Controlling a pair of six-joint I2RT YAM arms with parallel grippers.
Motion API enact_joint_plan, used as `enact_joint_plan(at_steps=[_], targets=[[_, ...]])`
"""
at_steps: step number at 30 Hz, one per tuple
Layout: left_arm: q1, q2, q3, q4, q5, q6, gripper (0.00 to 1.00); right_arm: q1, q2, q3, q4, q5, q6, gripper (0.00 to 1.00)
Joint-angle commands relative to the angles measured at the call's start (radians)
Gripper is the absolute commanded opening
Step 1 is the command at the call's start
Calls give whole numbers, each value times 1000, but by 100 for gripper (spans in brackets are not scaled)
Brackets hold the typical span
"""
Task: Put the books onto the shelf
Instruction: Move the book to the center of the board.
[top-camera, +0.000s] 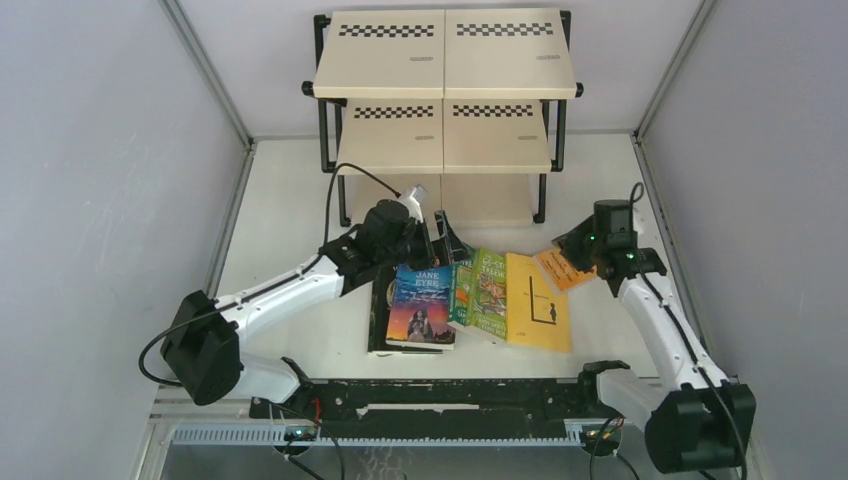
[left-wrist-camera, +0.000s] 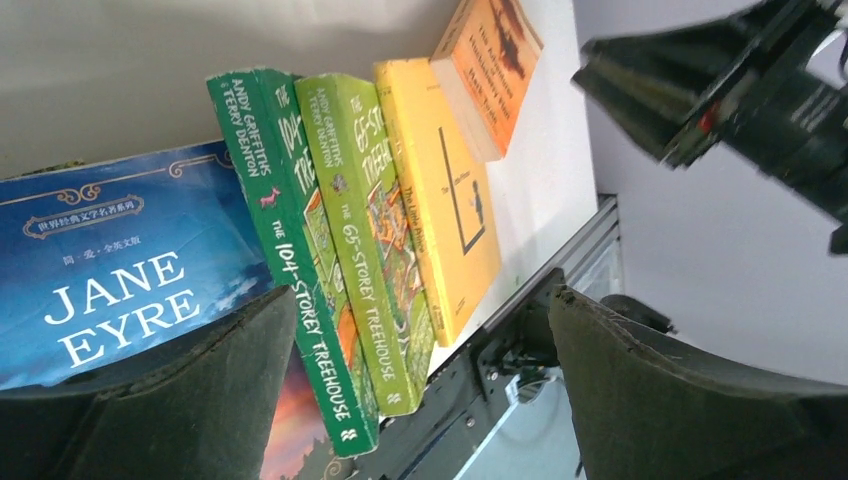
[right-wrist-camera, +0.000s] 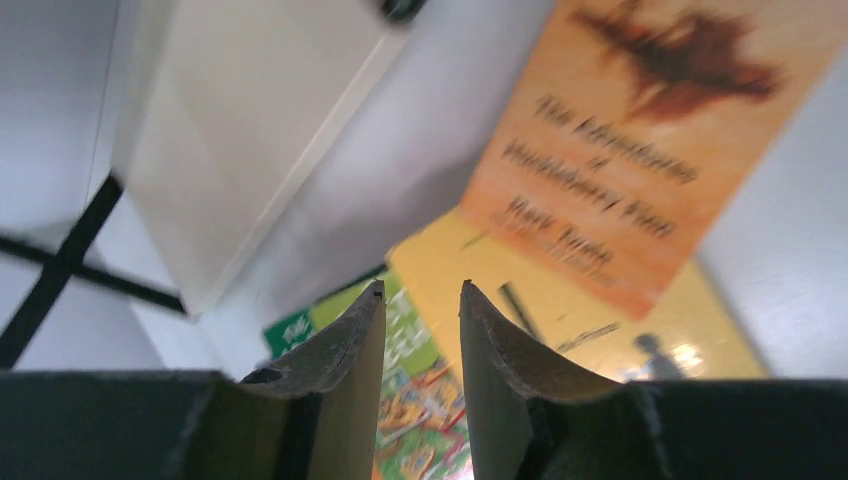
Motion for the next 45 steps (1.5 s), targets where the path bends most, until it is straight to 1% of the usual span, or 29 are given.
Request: enact_joint_plan(at_steps=[1,4,8,15,21,32,39,45], targets=[[-22,27,106,-38,5,80,100,-156,51,14,-6,71,-62,41],[-41,60,163,-59,24,118,100,-256,96,14,-2,100,-67,41],[-66,108,234,-84,43,160,100,-358,159,18,47,98,-64,40],[-94,198,347,-141,69,227,100,-427,283,78,76,146,-71,39],[-109,256,422,-172,77,261,100,-479,381,99,122,144,-80,38],[-113,311,468,-205,69,292,100,-488,575,214,139,116,-102,38],[-114,312,467,-225,57,315,100,-475,658,269,129,96,-102,37],[-114,302,458,-240,47,330,100,-437,706,305,104,100,-107,37]])
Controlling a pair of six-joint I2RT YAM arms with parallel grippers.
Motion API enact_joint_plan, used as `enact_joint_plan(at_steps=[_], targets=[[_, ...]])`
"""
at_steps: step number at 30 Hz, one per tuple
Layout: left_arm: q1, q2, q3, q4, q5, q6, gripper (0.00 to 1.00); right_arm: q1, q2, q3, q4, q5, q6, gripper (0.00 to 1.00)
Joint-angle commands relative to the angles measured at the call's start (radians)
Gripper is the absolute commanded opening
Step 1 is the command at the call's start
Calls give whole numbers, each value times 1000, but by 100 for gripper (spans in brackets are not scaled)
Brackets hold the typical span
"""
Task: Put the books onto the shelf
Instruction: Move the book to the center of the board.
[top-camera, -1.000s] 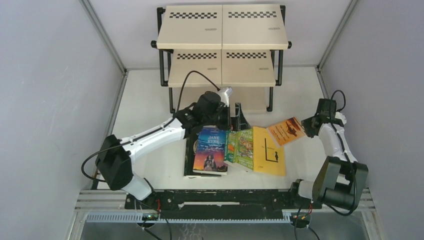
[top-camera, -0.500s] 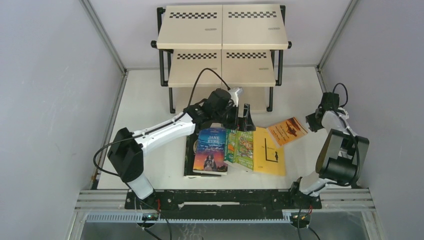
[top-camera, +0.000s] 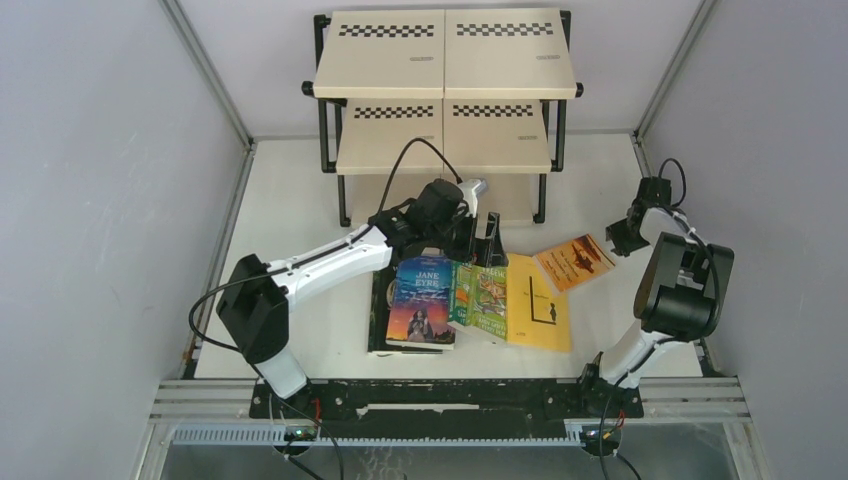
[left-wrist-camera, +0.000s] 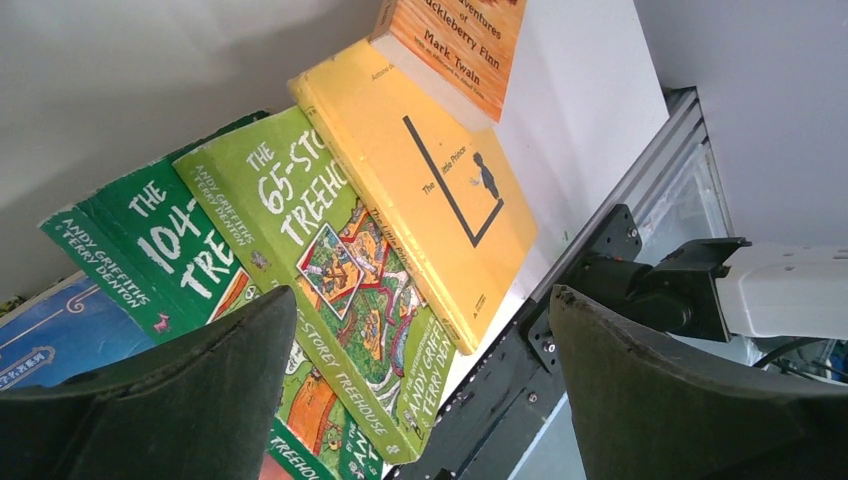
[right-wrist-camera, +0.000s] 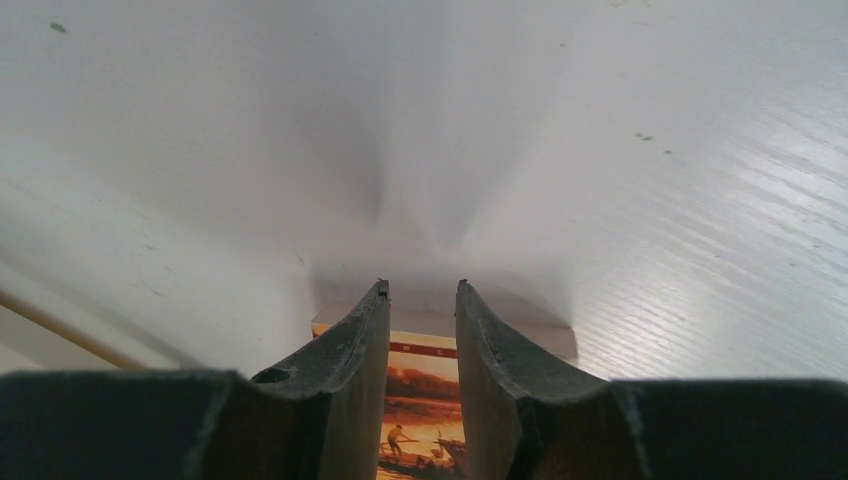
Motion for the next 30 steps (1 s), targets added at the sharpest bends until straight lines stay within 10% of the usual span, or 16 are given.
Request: enact_joint_plan(at_steps=[1,30], targets=[[-5,-14,49,-10,-8,40,100,32,25,58,-6,-1,-13,37],[-6,-61,-33,-6,-20,46,100,90,95,76,-82,-22,-19,37]])
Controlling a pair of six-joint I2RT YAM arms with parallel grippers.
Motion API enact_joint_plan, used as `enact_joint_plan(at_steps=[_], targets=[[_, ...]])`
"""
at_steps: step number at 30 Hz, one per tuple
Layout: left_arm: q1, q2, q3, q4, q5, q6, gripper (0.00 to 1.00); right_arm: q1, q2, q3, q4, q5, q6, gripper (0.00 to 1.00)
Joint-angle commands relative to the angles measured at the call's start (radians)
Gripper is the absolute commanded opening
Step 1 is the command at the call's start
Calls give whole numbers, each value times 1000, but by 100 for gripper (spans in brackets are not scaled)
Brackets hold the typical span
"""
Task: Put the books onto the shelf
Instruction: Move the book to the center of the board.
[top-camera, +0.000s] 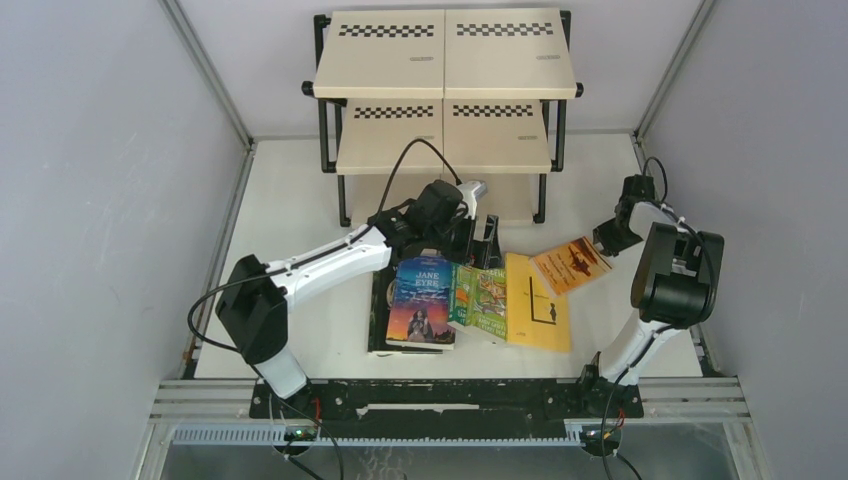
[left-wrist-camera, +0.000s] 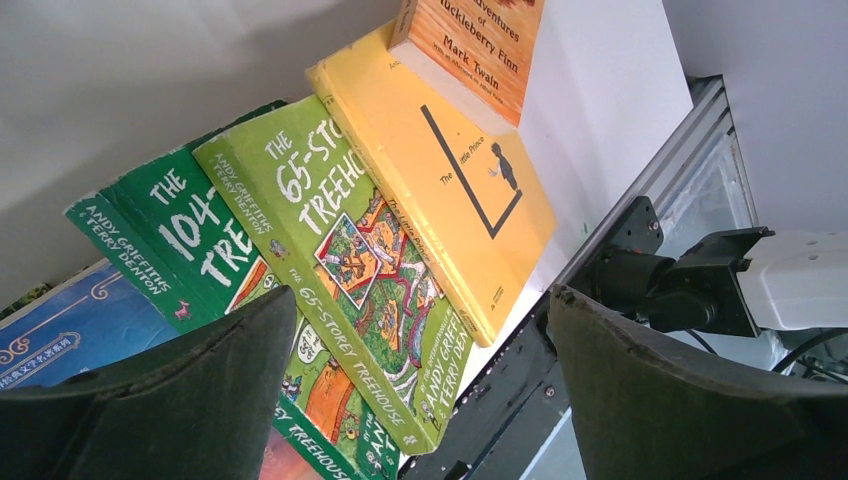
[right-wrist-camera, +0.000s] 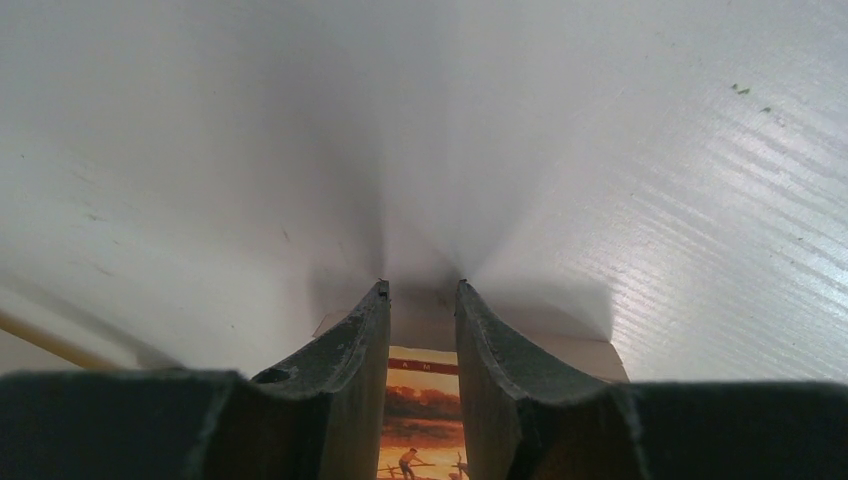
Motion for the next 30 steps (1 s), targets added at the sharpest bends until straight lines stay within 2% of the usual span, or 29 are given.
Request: enact_joint_plan(at_steps=[1,11,22,30], targets=[[-6,-62,-36,26,-3,13,100,32,9,28,-44,-14,-14,37],[-5,-98,-119,35,-7,13,100,98,-48,-5,-86,-2,16,37],[-6,-156,-170,38,-4,18,100,39,-150,-117,-85,38,-5,37],[-7,-194,-199,32,-2,27,100,40,-203,-187,-85,48,2,37]])
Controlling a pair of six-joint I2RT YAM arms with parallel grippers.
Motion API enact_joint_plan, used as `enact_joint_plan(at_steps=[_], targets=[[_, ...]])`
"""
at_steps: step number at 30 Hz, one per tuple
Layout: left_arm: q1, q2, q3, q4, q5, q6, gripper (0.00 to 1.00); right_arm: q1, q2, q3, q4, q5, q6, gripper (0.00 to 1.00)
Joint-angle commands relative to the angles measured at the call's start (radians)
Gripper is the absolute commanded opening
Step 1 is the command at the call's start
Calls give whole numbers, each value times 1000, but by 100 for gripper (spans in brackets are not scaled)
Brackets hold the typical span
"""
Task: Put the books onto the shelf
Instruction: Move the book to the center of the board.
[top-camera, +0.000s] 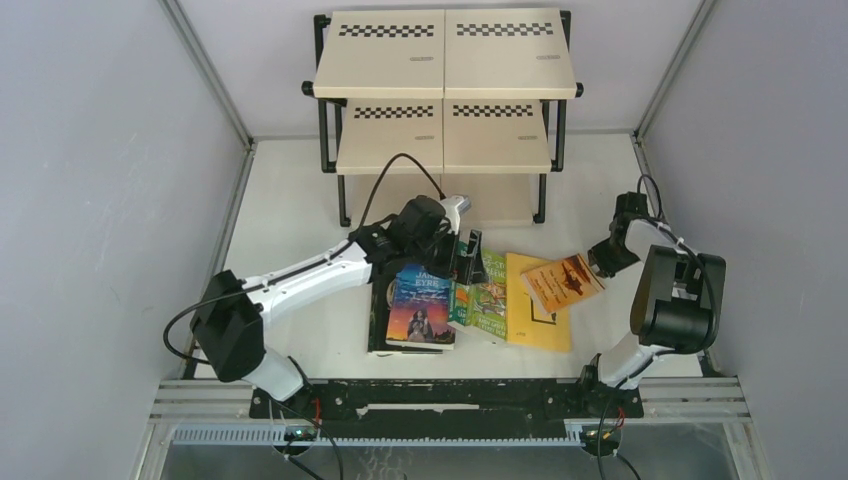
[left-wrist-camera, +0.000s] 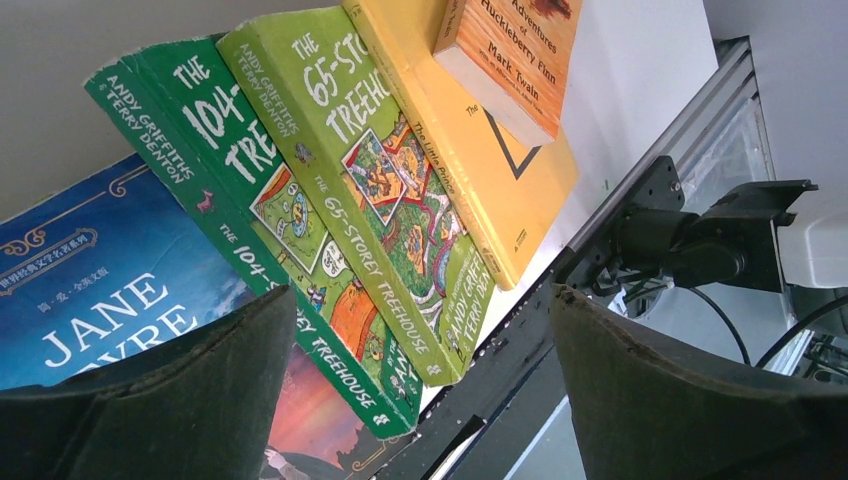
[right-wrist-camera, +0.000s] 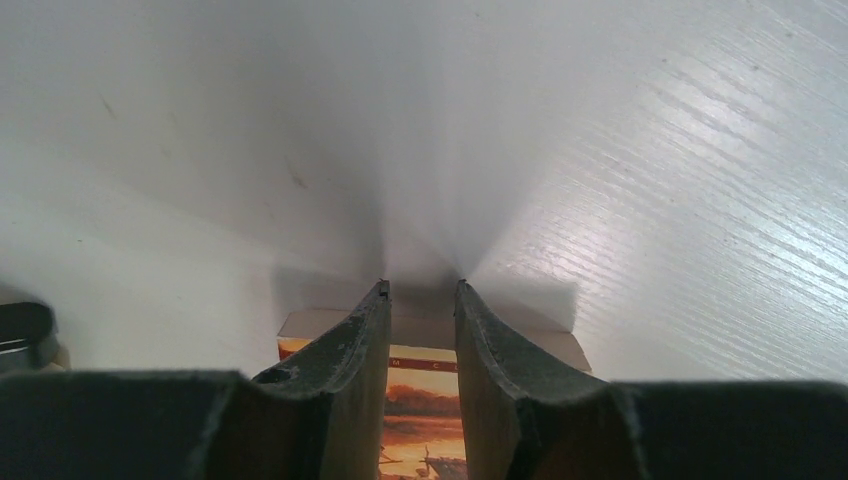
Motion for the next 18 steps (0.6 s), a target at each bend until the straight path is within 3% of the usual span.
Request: enact_joint_plan(at_steps=[1,18], targets=[[-7,-63,-34,24,5,26,100,9,-58,-33,-11,22,4,37],[-20,-139,-122,43,17,22,100,85,-243,-152,-92,60,126,37]])
